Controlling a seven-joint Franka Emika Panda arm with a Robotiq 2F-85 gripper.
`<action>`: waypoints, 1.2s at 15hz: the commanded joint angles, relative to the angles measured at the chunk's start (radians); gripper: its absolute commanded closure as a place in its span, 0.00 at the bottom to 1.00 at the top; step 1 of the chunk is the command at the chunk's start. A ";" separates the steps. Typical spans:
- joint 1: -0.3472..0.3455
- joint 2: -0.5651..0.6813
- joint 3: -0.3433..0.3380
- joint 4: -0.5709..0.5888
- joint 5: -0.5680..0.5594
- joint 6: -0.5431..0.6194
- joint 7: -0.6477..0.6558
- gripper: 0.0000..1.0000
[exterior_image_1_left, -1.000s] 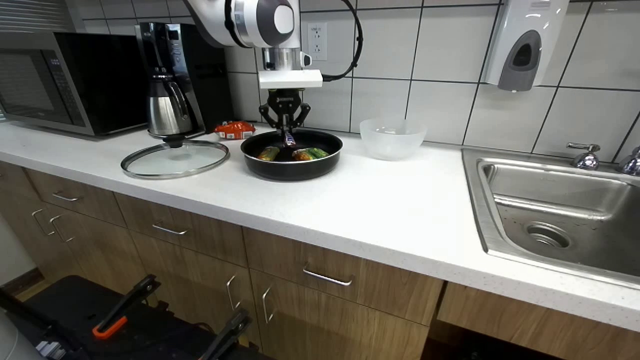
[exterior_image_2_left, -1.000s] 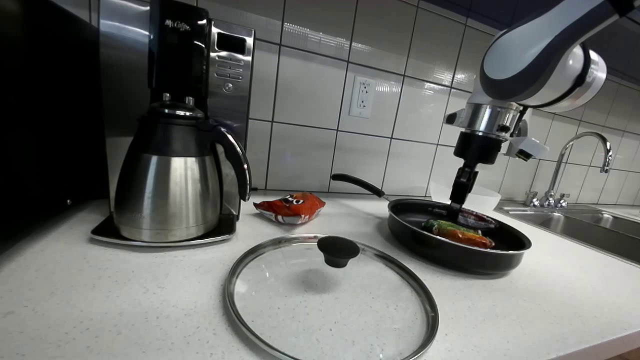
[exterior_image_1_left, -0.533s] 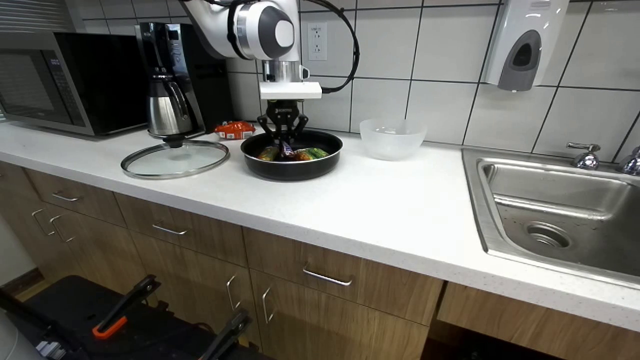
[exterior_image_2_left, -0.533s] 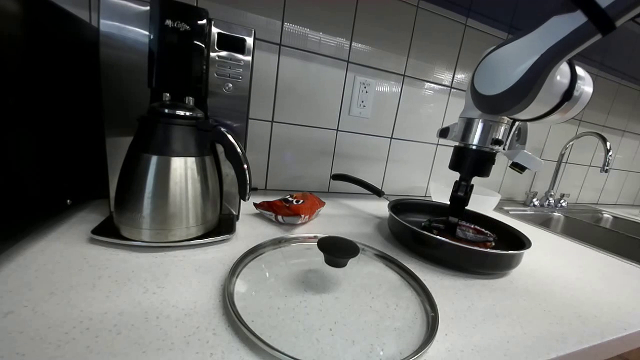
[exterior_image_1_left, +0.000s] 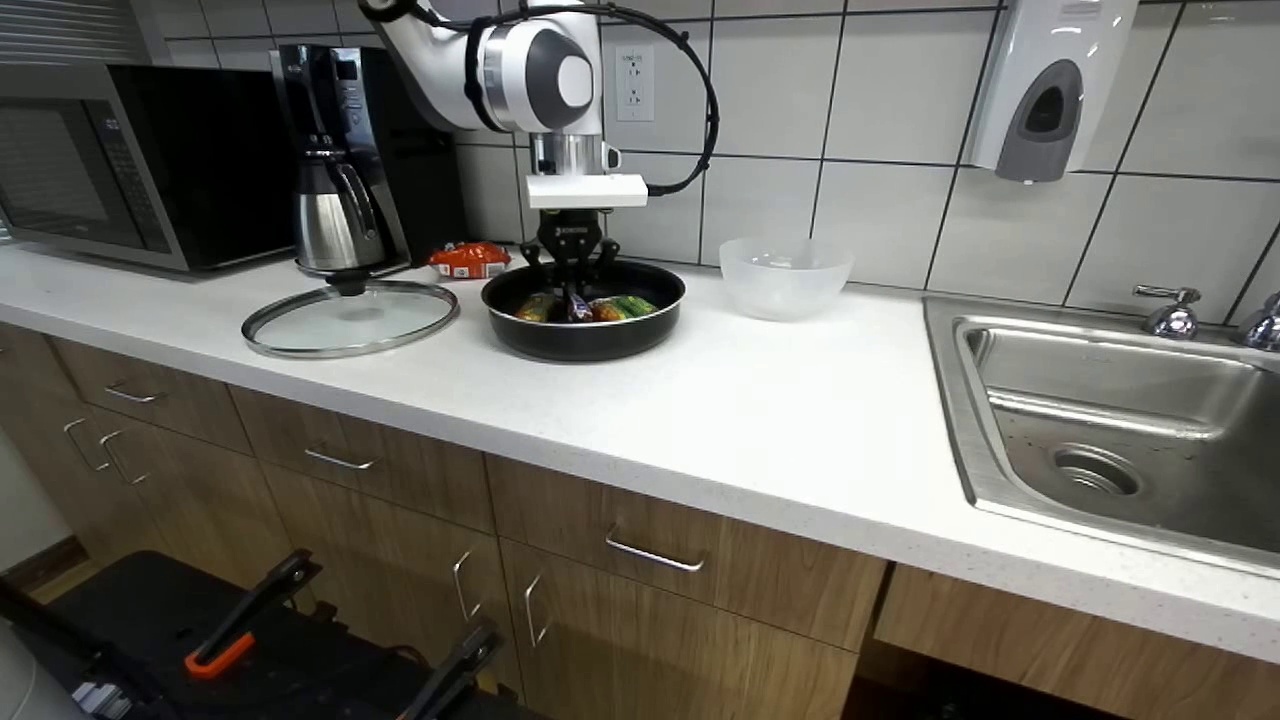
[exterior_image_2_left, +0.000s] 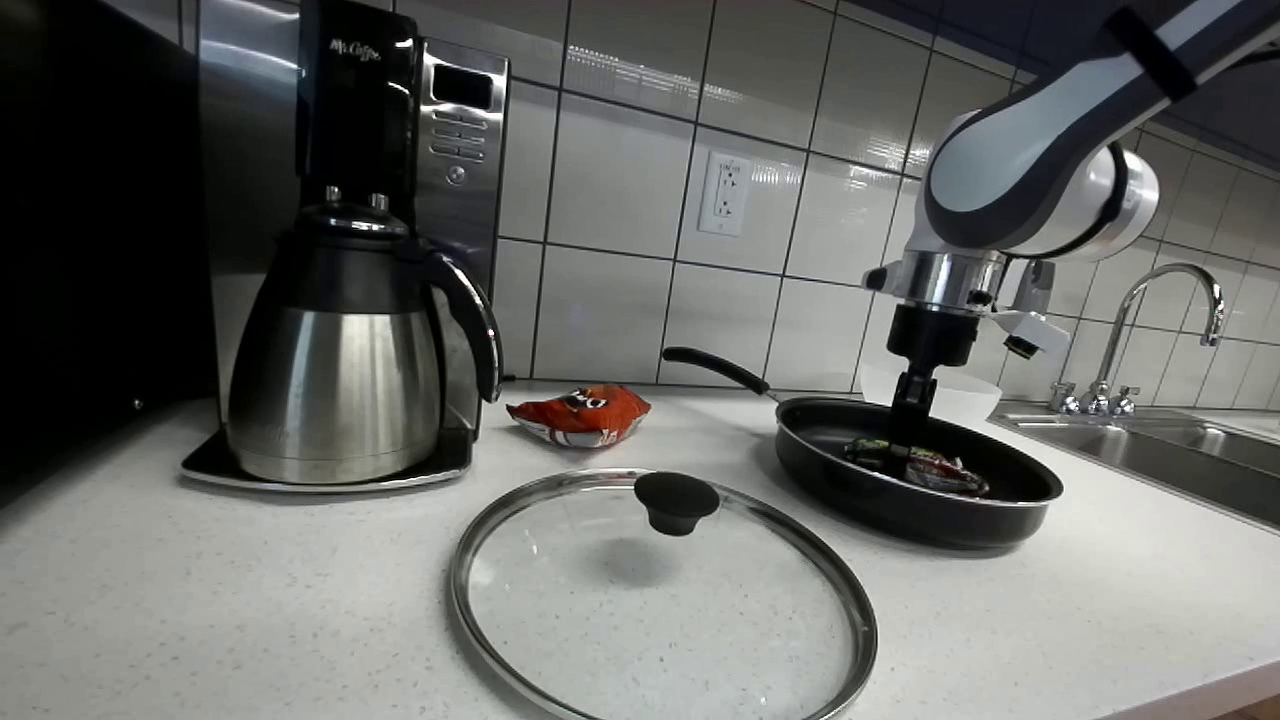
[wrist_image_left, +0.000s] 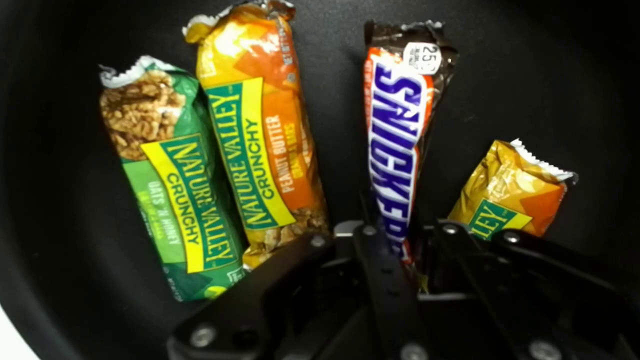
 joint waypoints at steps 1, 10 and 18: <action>-0.001 0.005 0.008 0.041 -0.030 -0.046 -0.016 0.56; 0.004 -0.035 0.024 0.035 -0.028 -0.044 -0.045 0.00; 0.039 -0.079 0.035 0.046 -0.036 -0.132 -0.048 0.00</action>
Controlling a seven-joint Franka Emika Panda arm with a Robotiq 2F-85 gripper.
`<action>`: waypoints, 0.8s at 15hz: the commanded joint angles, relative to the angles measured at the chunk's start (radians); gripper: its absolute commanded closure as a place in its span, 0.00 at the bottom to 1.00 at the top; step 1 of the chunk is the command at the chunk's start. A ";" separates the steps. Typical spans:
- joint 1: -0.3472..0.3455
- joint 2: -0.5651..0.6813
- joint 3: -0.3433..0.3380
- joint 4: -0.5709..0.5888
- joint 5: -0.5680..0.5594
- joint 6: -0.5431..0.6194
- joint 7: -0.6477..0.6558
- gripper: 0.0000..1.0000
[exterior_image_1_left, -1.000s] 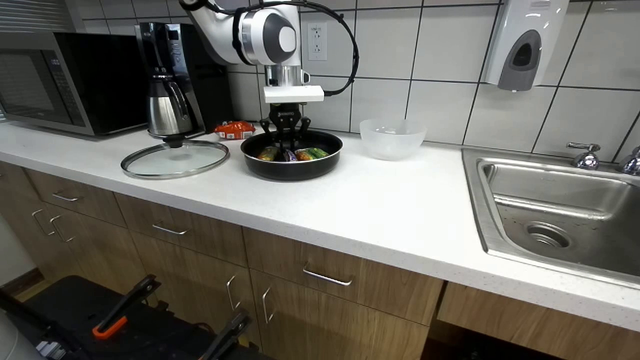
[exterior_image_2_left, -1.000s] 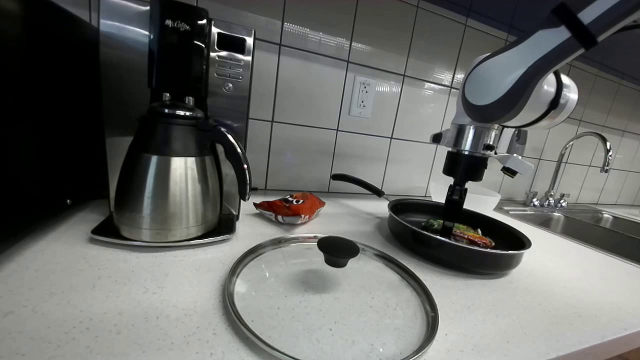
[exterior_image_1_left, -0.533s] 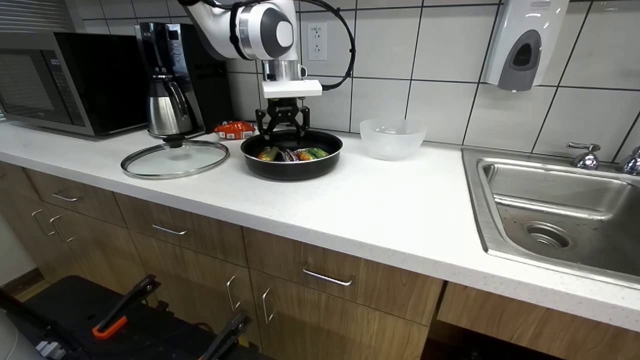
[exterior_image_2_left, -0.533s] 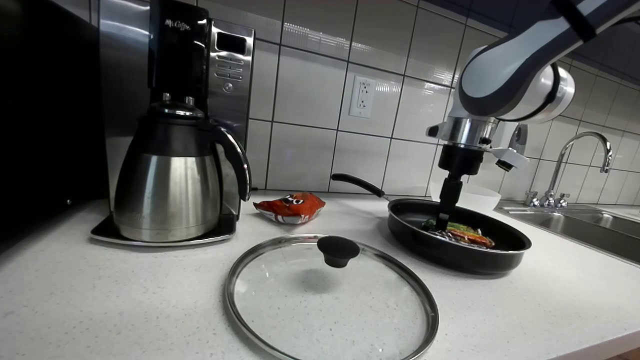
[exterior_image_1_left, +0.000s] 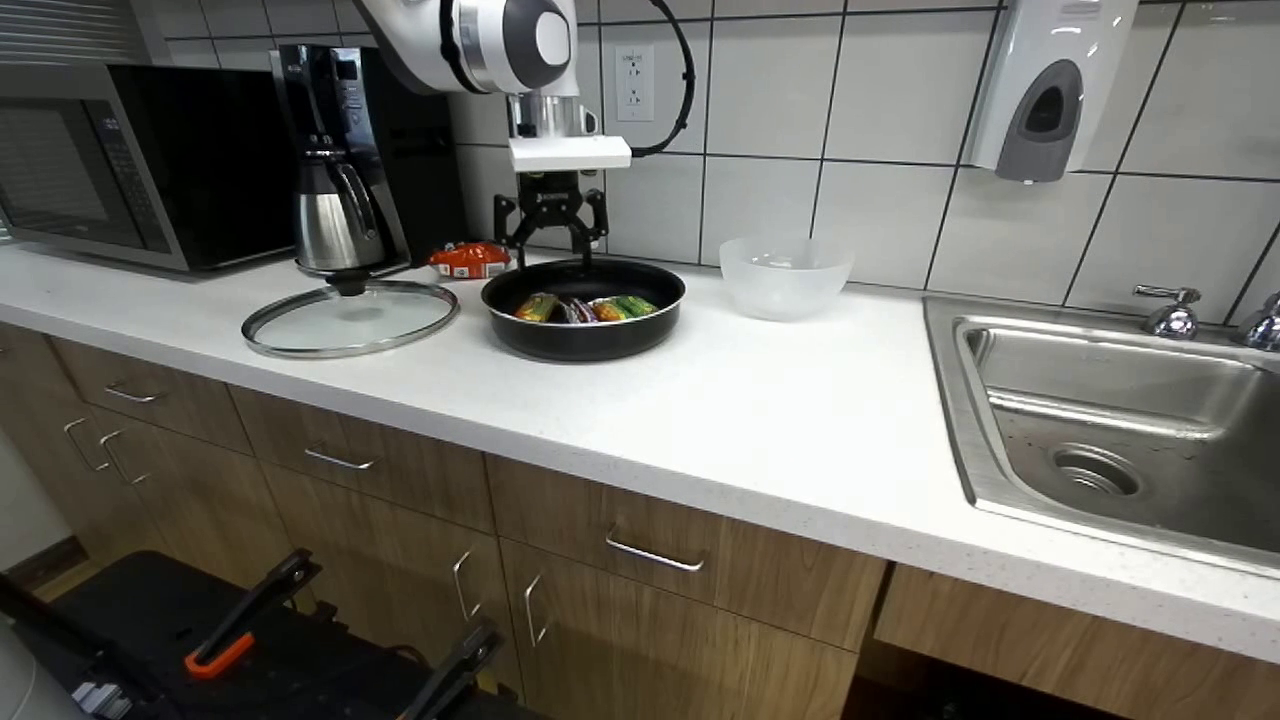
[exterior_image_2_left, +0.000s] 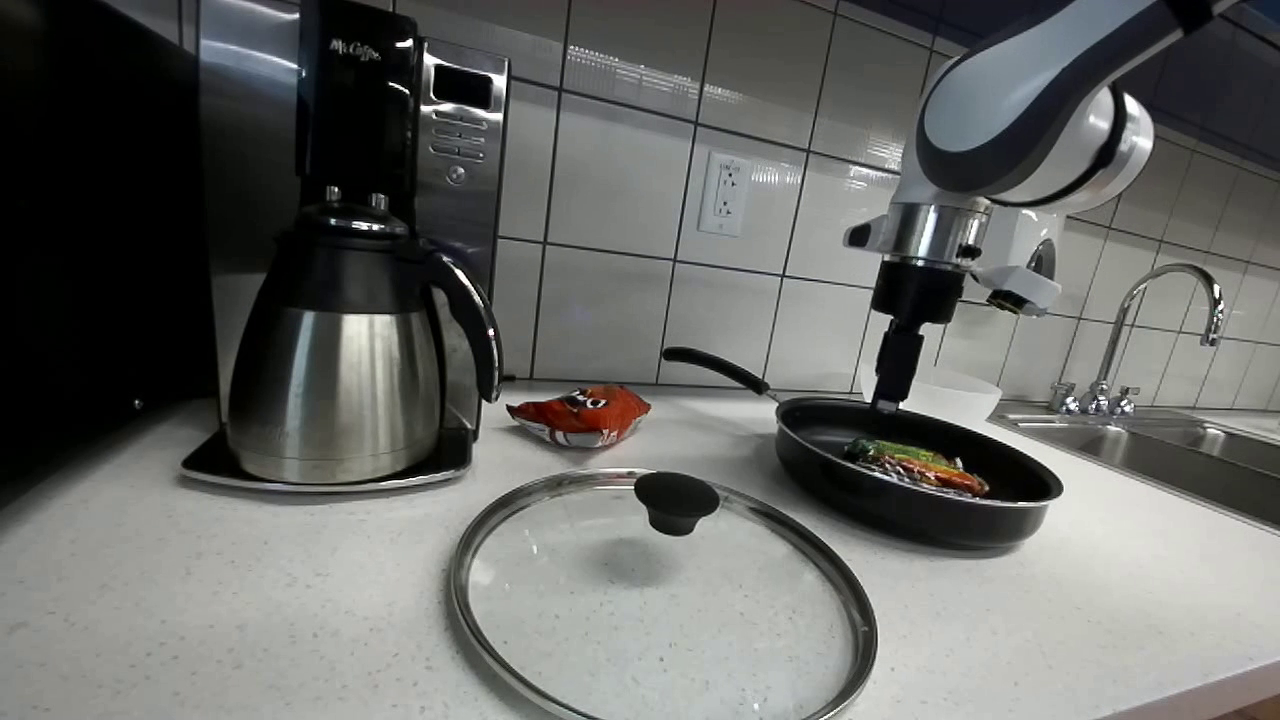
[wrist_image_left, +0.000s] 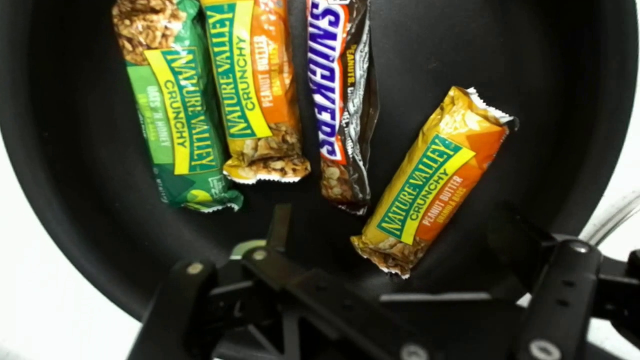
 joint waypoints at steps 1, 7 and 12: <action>0.021 -0.034 0.012 0.018 -0.026 -0.090 -0.007 0.00; 0.089 -0.020 0.019 0.064 -0.061 -0.166 0.033 0.00; 0.141 -0.005 0.029 0.109 -0.105 -0.204 0.072 0.00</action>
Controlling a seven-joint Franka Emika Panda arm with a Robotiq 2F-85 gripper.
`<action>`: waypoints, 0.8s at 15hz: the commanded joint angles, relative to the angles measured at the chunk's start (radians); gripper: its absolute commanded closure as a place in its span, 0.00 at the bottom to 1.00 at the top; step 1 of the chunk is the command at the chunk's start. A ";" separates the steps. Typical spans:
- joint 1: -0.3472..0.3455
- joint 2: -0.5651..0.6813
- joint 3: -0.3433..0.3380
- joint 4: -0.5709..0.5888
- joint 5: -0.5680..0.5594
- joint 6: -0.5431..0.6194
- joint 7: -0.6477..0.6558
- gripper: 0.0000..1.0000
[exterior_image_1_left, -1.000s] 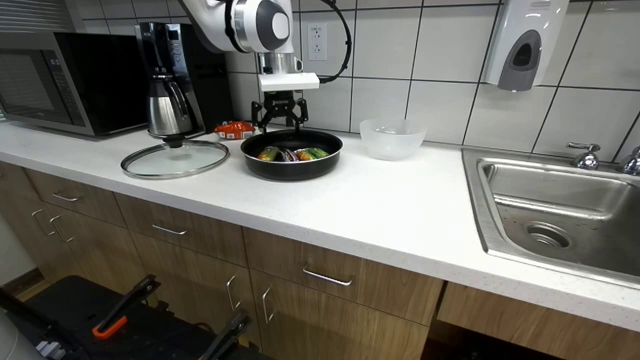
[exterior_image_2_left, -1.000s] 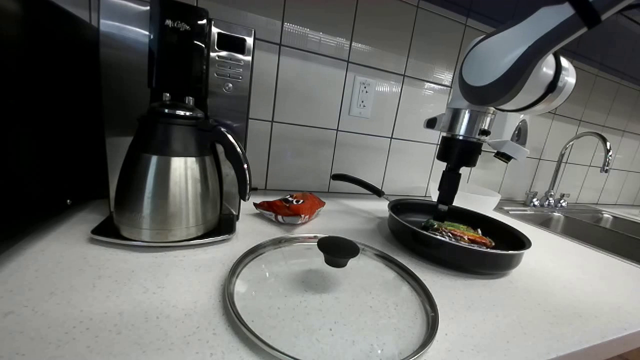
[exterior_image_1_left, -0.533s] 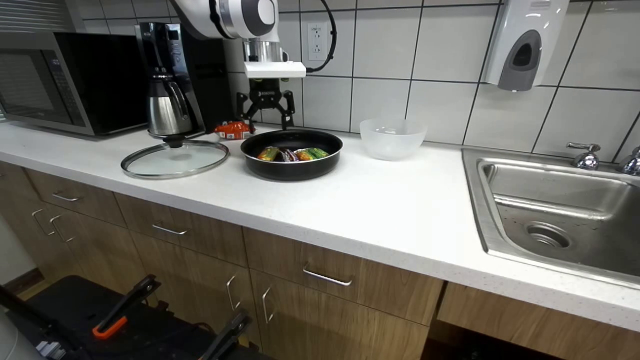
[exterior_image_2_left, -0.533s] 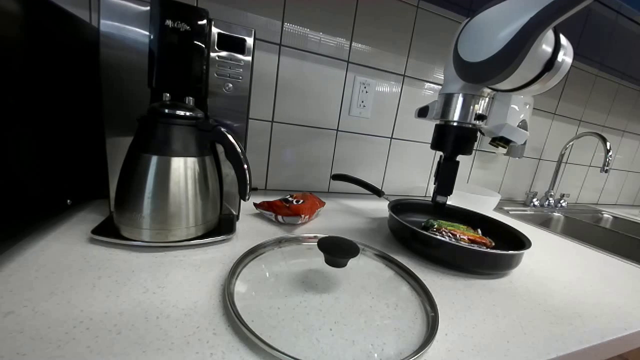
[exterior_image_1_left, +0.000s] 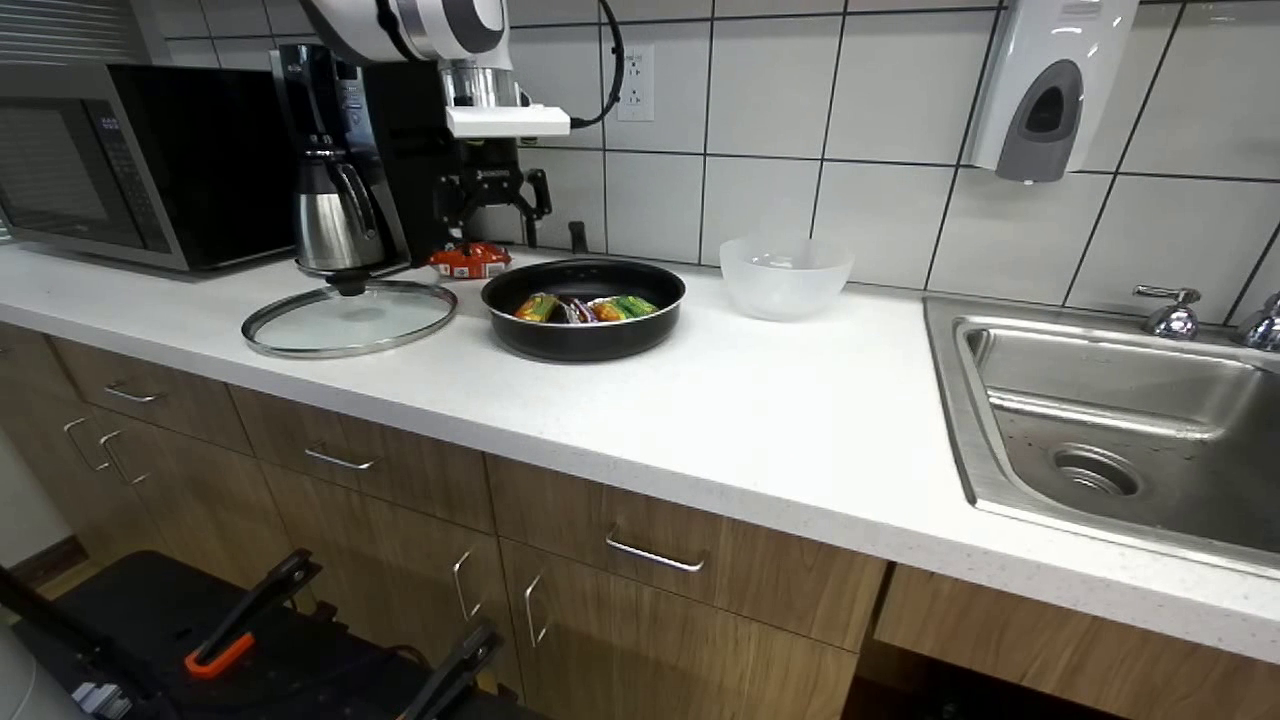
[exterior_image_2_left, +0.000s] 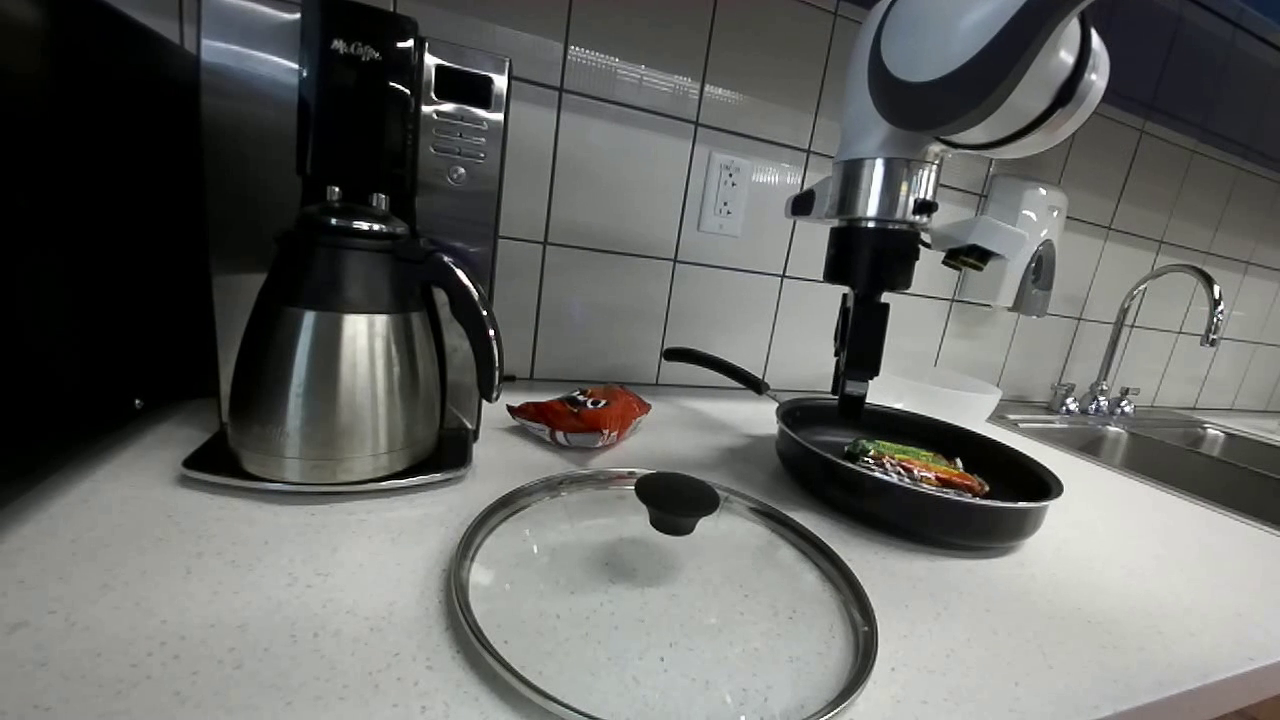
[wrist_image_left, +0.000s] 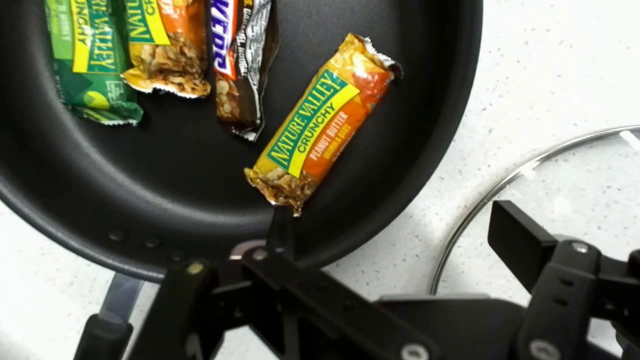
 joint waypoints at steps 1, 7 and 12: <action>0.028 0.018 0.017 0.064 -0.053 -0.066 0.049 0.00; 0.087 0.079 0.040 0.152 -0.098 -0.115 0.090 0.00; 0.132 0.141 0.061 0.231 -0.101 -0.129 0.123 0.00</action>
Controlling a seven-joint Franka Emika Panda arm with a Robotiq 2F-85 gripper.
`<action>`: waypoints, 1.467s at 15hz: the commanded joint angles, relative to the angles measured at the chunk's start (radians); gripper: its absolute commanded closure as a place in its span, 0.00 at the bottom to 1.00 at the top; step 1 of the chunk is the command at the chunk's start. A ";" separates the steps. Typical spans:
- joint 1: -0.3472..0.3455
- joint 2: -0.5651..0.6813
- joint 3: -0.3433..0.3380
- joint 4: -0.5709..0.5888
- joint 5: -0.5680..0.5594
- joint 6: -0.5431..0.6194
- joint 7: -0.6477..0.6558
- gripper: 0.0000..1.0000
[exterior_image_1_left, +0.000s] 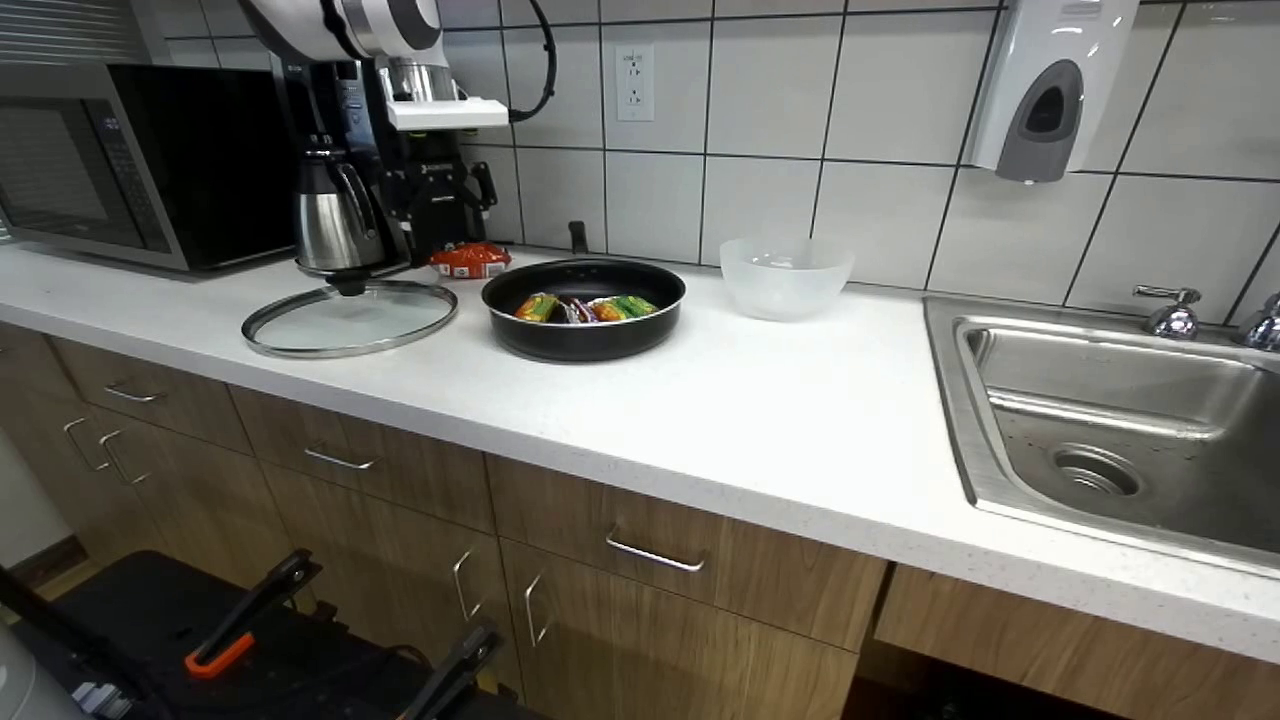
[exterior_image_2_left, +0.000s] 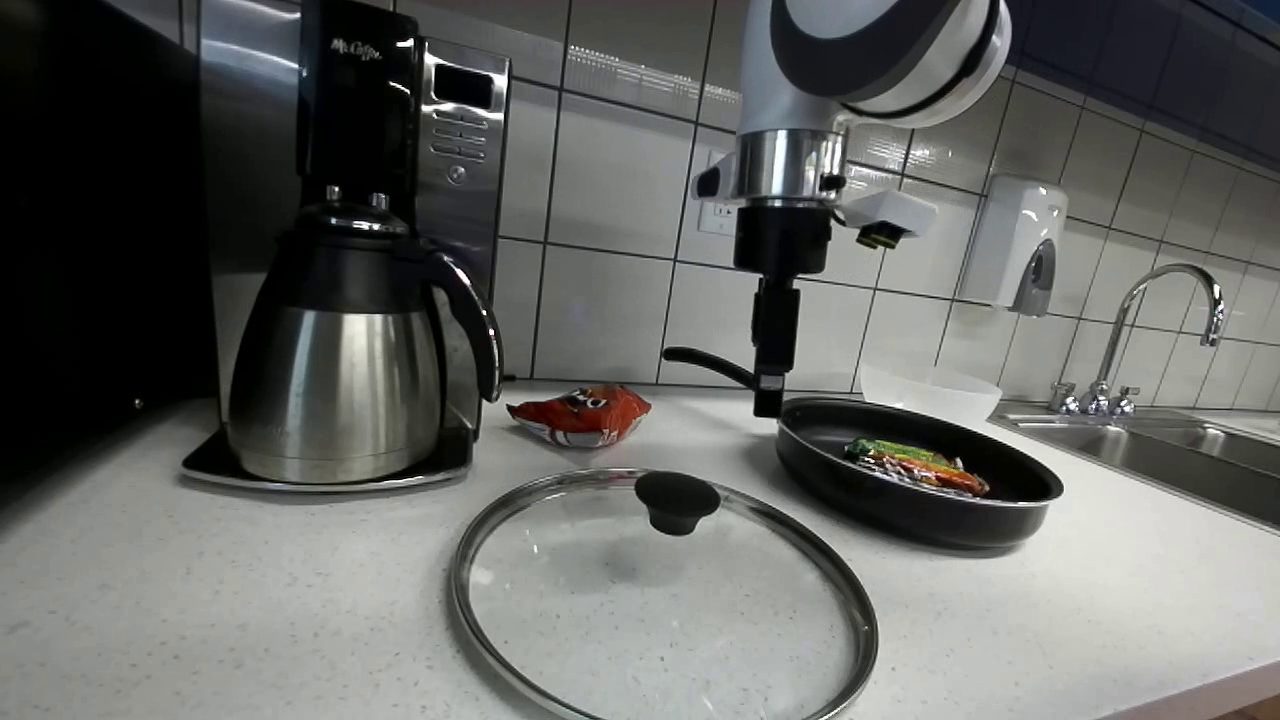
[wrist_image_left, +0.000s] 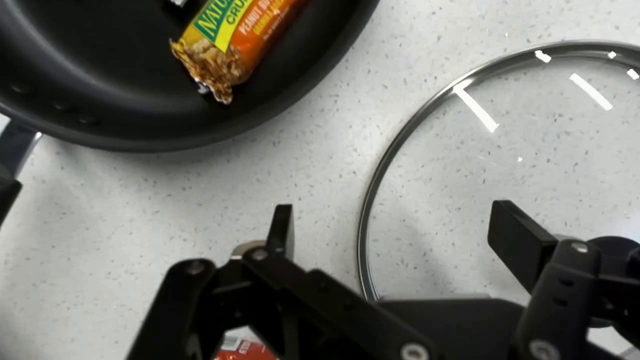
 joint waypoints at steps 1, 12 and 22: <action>0.023 0.064 0.024 0.103 -0.029 -0.053 0.051 0.00; 0.042 0.098 0.049 0.131 -0.012 -0.026 0.052 0.00; 0.065 0.113 0.063 0.148 -0.011 -0.026 0.084 0.00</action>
